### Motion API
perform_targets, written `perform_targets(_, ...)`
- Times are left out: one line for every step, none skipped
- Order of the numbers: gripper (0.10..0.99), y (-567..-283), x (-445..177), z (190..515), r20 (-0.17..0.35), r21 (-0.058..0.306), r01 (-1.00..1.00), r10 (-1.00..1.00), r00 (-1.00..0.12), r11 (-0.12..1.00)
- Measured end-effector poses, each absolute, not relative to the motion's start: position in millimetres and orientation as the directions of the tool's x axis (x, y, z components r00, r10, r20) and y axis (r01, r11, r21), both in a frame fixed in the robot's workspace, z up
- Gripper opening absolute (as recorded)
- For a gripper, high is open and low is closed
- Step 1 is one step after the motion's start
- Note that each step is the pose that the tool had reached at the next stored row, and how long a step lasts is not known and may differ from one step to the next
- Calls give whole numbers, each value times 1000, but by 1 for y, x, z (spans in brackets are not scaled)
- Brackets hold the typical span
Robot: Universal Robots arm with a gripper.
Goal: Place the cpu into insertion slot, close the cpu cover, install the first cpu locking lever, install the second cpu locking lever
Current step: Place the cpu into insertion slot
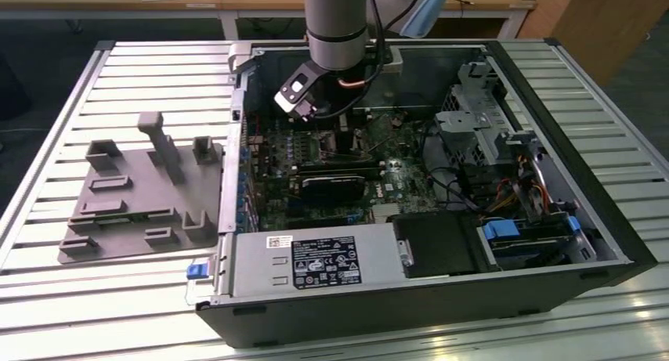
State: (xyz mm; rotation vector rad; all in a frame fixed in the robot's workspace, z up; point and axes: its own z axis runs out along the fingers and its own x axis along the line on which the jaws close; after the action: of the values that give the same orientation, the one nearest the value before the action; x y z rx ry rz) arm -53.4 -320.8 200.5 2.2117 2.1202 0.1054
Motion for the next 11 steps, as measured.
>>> perform_targets(537, -321, -53, 200, -3, 102, 994, 999, 42, -42)
perform_targets(537, -321, -53, 200, -3, 102, 994, 999, 42, -41)
perform_targets(537, -321, -53, 199, -3, 102, 994, 999, 41, -40)
perform_targets(537, -321, -54, 199, -3, 102, 994, 999, 40, -39)
perform_targets(537, -321, -54, 198, -3, 102, 994, 999, 39, -38)
perform_targets(537, -321, -54, 198, -3, 102, 994, 999, 37, -37)
perform_targets(537, -321, -54, 197, -3, 102, 994, 999, 36, -35)
perform_targets(537, -321, -54, 197, -3, 102, 994, 999, 33, -32)
perform_targets(537, -321, -54, 196, -3, 102, 994, 1000, 30, -30)
perform_targets(537, -321, -54, 196, -3, 102, 994, 1000, 29, -29)
perform_targets(537, -321, -55, 195, -3, 102, 994, 1000, 28, -28)
